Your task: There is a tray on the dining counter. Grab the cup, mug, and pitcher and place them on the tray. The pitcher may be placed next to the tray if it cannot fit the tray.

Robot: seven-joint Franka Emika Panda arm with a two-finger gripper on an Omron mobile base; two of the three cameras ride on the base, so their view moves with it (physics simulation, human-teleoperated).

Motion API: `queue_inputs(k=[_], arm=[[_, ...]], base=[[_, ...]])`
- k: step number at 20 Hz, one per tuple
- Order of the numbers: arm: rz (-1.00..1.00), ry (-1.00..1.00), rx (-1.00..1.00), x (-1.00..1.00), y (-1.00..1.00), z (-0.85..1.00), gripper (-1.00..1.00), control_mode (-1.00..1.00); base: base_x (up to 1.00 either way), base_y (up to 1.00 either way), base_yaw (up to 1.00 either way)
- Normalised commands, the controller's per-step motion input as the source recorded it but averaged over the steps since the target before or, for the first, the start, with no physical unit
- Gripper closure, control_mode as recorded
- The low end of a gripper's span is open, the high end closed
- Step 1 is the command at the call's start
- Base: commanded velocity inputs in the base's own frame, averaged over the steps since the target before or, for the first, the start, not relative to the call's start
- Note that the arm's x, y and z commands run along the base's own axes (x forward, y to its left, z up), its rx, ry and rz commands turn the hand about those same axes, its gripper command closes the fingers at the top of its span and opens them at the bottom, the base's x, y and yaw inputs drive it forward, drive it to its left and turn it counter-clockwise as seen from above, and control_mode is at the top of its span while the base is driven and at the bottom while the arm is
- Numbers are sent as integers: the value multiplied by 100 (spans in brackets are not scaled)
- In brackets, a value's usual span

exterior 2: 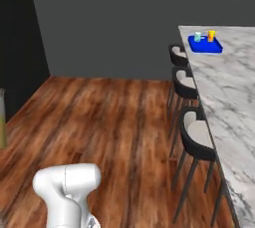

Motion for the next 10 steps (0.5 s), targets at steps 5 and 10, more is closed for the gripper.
queue_inputs(k=[5, 10], arm=[[0, 0, 0, 0, 0, 0, 100, 100], [0, 0, 0, 0, 0, 0, 100, 100]], base=[[100, 80, -19], [100, 73, -42]])
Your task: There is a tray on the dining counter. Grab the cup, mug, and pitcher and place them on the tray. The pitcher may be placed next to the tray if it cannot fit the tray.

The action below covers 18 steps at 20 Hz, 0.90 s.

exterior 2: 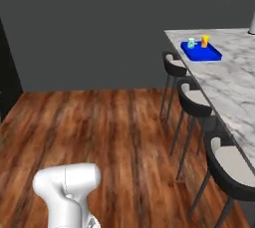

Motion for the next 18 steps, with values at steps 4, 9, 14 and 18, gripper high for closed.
queue_inputs(k=[4, 9, 14, 18], arm=[[0, 0, 0, 0, 0, 0, 100, 100], [0, 0, 0, 0, 0, 0, 100, 100], [0, 0, 0, 0, 0, 0, 100, 100], [0, 0, 0, 0, 0, 0, 100, 100]], base=[[100, 61, -52], [100, 60, -56], [92, 69, -57], [60, 92, -53]])
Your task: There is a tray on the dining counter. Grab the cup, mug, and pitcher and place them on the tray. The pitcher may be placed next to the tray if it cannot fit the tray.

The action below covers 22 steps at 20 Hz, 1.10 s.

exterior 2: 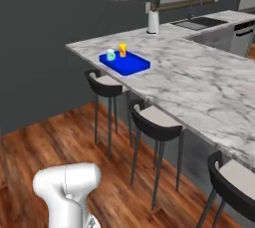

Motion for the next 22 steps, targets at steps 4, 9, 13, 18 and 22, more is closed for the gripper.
queue_inputs(k=[4, 9, 13, 18, 22], arm=[[0, 0, 0, 0, 0, 0, 100, 100], [0, 0, 0, 0, 0, 0, 100, 100], [0, 0, 0, 0, 0, 0, 100, 100], [0, 0, 0, 0, 0, 0, 100, 100], [0, 0, 0, 0, 0, 0, 100, 100]], base=[[44, 94, -49], [48, 88, -47], [60, 77, -46], [57, 74, -41], [68, 63, -33]])
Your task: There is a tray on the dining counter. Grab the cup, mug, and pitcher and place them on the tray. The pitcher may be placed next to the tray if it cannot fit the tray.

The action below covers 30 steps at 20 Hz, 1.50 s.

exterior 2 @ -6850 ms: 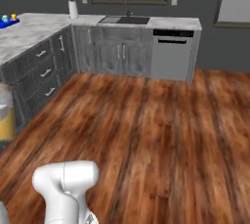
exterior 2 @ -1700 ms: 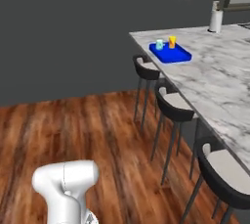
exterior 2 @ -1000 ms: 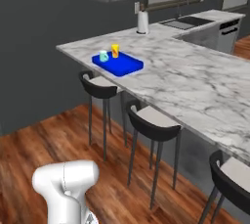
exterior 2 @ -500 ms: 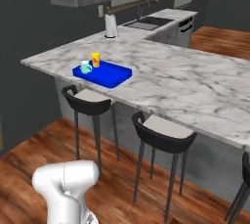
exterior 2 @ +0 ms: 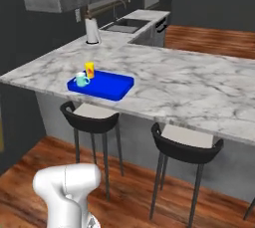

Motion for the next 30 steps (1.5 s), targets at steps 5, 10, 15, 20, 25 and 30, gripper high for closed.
queue_inputs(k=[5, 10, 15, 20, 25, 30], arm=[[0, 0, 0, 0, 0, 0, 100, 100], [0, 0, 0, 0, 0, 0, 100, 100], [0, 0, 0, 0, 0, 0, 100, 100], [-4, 0, 0, 10, 0, 0, 100, -100], [-5, 4, 3, 54, -18, 23, 100, -100], [12, 9, 15, 30, -45, 56, 100, -100]], base=[[97, 33, -25], [88, 39, -23], [61, 67, -34], [32, 37, -27], [0, 0, 0], [0, 0, 0]])
